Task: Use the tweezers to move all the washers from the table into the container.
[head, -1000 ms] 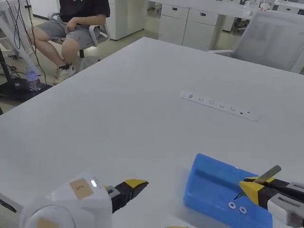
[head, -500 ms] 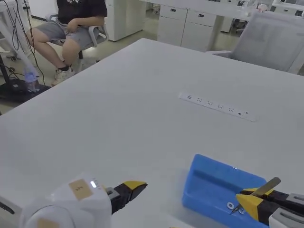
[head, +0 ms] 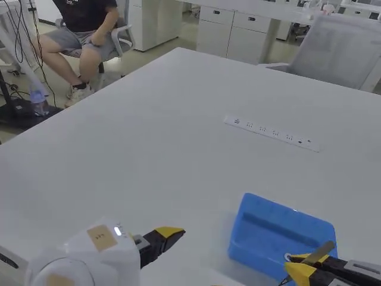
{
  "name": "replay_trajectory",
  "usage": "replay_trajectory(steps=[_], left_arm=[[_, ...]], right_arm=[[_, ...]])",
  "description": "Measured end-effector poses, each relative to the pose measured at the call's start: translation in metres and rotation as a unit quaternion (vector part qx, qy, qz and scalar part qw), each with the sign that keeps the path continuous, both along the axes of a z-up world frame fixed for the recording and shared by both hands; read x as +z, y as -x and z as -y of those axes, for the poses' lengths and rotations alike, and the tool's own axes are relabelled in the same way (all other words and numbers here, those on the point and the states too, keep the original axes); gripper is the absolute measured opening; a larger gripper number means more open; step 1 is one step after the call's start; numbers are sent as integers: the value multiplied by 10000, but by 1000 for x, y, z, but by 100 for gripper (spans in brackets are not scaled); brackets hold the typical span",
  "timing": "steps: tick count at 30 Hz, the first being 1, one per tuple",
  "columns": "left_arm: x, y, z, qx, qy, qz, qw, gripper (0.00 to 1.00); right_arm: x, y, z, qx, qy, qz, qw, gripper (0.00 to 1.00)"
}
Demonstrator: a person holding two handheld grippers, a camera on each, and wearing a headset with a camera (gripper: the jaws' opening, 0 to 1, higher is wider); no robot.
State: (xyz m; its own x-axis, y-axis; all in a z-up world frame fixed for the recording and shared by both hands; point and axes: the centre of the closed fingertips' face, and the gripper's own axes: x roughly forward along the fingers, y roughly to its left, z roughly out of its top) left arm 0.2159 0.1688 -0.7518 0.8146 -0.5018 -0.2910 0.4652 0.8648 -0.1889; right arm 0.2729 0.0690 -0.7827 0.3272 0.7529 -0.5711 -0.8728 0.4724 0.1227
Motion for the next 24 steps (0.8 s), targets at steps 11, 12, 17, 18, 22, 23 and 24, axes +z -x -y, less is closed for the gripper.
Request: replay_trajectory(steps=[11, 12, 17, 18, 22, 23, 24], left_arm=[[0, 0, 1, -6, -7, 0, 10000, 60], [0, 0, 1, -4, 1, -3, 10000, 60], [1, 1, 1, -16, -9, -7, 10000, 60], [0, 1, 2, -20, -6, -12, 10000, 60], [0, 1, 2, -30, -12, -23, 10000, 60], [0, 1, 2, -36, -13, -30, 10000, 60], [0, 1, 2, -38, -16, -29, 10000, 60]], right_arm=[[-26, 3, 1, 31, 162, -227, 9996, 4], [-27, 3, 1, 35, 173, -244, 9995, 4], [-36, 5, 2, 25, 230, -315, 9992, 4], [-37, 5, 2, 28, 232, -323, 9992, 4], [-40, 5, 2, 45, 275, -346, 9990, 4], [-40, 6, 2, 53, 297, -345, 9990, 4], [-42, 5, 3, 59, 337, -323, 9989, 4]])
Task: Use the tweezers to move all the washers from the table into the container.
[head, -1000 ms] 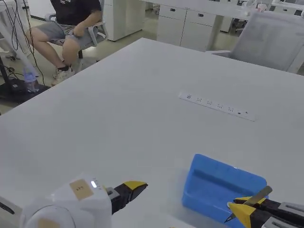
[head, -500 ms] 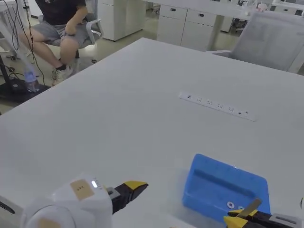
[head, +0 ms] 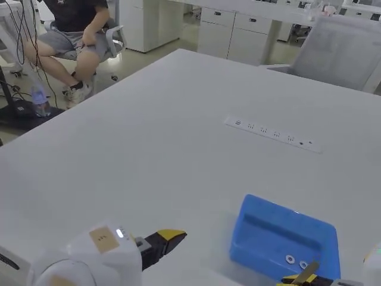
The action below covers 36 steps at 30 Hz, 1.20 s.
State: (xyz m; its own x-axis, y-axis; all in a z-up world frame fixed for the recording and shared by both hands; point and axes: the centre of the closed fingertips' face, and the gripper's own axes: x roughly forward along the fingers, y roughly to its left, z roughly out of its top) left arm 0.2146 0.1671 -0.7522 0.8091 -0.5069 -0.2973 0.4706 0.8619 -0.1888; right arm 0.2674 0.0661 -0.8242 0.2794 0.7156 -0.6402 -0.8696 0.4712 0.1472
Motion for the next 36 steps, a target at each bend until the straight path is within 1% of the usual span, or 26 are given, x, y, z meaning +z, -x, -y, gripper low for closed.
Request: replay_trajectory(steps=[3, 6, 9, 10, 11, 15, 17, 19, 23, 24, 25, 28, 32, 36], left_arm=[[0, 0, 0, -7, 0, -5, 10000, 60], [0, 0, 1, -25, -1, -14, 10000, 60], [0, 1, 1, -29, -4, -14, 10000, 60], [2, 0, 1, -30, -45, 58, 10000, 59], [2, 1, 1, -33, -56, 73, 10000, 58], [0, 1, 2, -52, -54, 15, 10000, 58], [0, 0, 2, -53, -59, 30, 10000, 58], [0, 0, 2, -56, -52, 21, 10000, 58], [1, 0, 2, -54, -58, 39, 10000, 58], [1, 0, 2, -51, -56, 41, 10000, 58], [1, 0, 2, -44, -55, 48, 10000, 58], [1, 0, 1, -35, -49, 54, 10000, 58], [2, 0, 1, -27, -51, 62, 10000, 57], [2, 0, 0, -19, -51, 70, 10000, 57]], right_arm=[[-1, 1, -1, 15, 14, 15, 10000, 4], [-1, 0, 0, 0, 26, 92, 10000, 4], [-2, 1, -2, -1, -8, 70, 10000, 4], [-2, 2, -2, 27, 13, 129, 9999, 4], [-2, 3, -2, 46, 31, 164, 9999, 4], [-1, 9, -4, 186, 85, 378, 9991, 4], [-1, 12, -4, 292, 144, 519, 9981, 4], [0, 13, -3, 435, 247, 710, 9962, 4], [0, 13, -1, 388, 215, 723, 9964, 4], [0, 12, 0, 343, 186, 700, 9968, 4], [0, 11, 0, 253, 122, 619, 9977, 4], [0, 10, 1, 167, 80, 539, 9984, 4], [0, 10, 2, 149, 153, 512, 9985, 3], [2, 11, 3, 132, 156, 445, 9988, 3]])
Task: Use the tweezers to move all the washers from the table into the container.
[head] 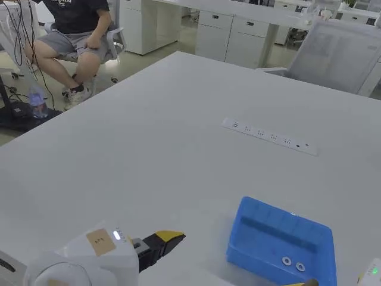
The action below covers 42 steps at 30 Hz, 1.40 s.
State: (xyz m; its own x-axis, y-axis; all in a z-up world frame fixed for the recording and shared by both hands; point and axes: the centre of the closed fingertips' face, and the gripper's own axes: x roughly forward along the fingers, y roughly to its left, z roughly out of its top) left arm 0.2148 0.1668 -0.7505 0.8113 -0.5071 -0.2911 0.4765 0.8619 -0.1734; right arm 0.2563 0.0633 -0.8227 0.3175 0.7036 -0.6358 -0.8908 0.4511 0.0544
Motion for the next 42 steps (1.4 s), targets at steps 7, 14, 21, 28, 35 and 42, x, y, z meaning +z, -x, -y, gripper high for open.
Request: replay_trajectory(steps=[7, 14, 21, 28, 35, 42], left_arm=[[0, 0, 1, -19, -6, -5, 10000, 57], [0, 1, 1, -19, -9, 1, 10000, 56], [-1, 1, 0, -15, -11, -13, 10000, 56], [-2, 1, 0, -27, -19, -23, 10000, 56], [-2, 1, 0, -17, -21, -24, 10000, 56], [-2, 0, 0, -28, -21, -27, 10000, 55]], right_arm=[[19, -3, 0, -30, -132, 139, 9998, 3], [25, -8, 0, -65, -201, 207, 9996, 3], [17, -8, 1, -136, -225, 58, 9996, 4], [5, -7, 1, -109, -115, -36, 9999, 4], [-1, -7, -2, -41, -73, -74, 9999, 4], [-1, -2, -8, 168, 33, 55, 9998, 4]])
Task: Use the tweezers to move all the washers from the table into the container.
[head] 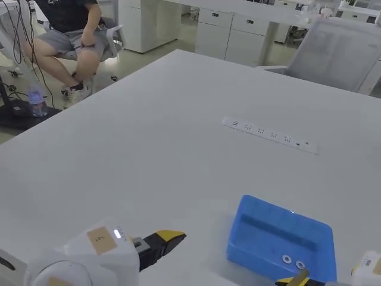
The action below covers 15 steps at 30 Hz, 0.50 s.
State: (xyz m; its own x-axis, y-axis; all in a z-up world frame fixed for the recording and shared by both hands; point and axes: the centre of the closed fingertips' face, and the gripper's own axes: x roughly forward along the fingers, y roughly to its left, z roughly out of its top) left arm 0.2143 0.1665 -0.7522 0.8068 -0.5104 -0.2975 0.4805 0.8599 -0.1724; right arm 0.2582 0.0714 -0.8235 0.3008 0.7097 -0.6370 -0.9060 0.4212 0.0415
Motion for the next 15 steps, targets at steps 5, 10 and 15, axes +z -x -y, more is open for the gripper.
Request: replay_trajectory(steps=[5, 10, 15], left_arm=[[0, 0, 0, -14, 1, 4, 10000, 55], [1, 0, 0, -3, 3, 16, 10000, 55], [0, 0, 0, -21, -15, 4, 10000, 55]], right_arm=[[0, 0, 0, -107, -111, -111, 9998, 4], [-1, 4, 1, -220, -241, -219, 9992, 4], [0, 7, 2, -243, -318, -173, 9990, 4]])
